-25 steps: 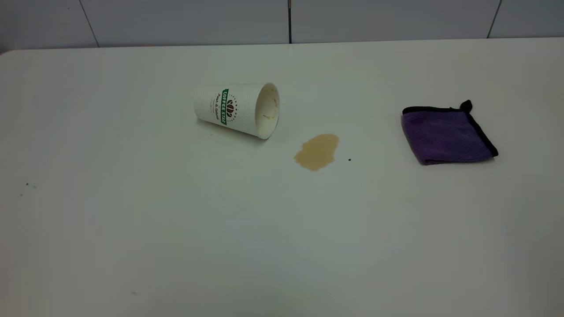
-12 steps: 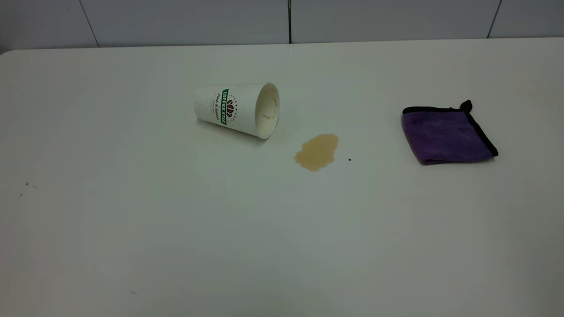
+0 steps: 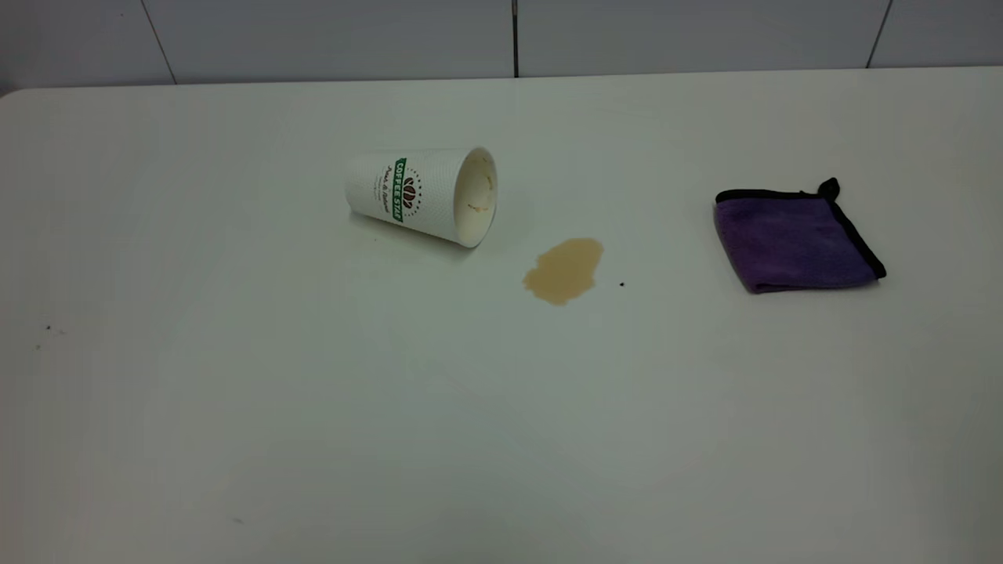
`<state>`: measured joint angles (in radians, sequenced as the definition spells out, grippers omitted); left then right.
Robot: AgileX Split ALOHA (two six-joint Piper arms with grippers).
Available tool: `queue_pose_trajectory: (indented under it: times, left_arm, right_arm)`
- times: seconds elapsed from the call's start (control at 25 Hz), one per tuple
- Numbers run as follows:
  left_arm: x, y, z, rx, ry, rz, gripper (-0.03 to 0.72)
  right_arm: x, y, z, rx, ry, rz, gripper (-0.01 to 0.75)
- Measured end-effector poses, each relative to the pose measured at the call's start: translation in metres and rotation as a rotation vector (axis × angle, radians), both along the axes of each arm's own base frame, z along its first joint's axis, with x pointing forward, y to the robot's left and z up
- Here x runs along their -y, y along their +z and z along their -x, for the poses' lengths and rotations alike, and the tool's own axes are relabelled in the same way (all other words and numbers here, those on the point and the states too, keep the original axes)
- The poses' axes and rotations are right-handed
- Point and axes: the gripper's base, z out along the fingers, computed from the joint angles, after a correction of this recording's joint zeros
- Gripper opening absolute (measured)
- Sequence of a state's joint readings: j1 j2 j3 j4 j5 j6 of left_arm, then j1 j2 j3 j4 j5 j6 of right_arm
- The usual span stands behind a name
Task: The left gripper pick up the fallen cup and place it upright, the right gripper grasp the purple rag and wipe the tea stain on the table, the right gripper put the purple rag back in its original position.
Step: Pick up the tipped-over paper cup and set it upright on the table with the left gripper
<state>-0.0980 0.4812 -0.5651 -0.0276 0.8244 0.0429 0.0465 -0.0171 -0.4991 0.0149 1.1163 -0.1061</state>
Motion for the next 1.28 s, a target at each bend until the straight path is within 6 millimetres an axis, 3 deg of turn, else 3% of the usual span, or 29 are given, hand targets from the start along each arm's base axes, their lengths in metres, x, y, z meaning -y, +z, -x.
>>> queue_pose_trajectory:
  times: [0.4, 0.56, 0.84, 1.04, 1.28]
  left_arm:
    - [0.015, -0.027, -0.133, -0.158, -0.017, -0.015, 0.429]
    - [0.036, -0.041, -0.173, -0.212, -0.109, -0.048, 0.429]
    - [0.119, -0.079, -0.224, -0.235, -0.347, -0.094, 0.429]
    - [0.191, -0.104, -0.251, -0.253, -0.506, -0.134, 0.429]
    - [0.264, -0.126, -0.279, -0.314, -0.646, -0.282, 0.429]
  right_arm:
    - [0.0, 0.0, 0.0, 0.0, 0.0, 0.0, 0.552]
    - [0.0, 0.0, 0.0, 0.0, 0.0, 0.0, 0.552]
    - [0.0, 0.0, 0.0, 0.0, 0.0, 0.0, 0.552]
    - [0.0, 0.0, 0.0, 0.0, 0.0, 0.0, 0.552]
    - [0.0, 0.0, 0.0, 0.0, 0.0, 0.0, 0.552]
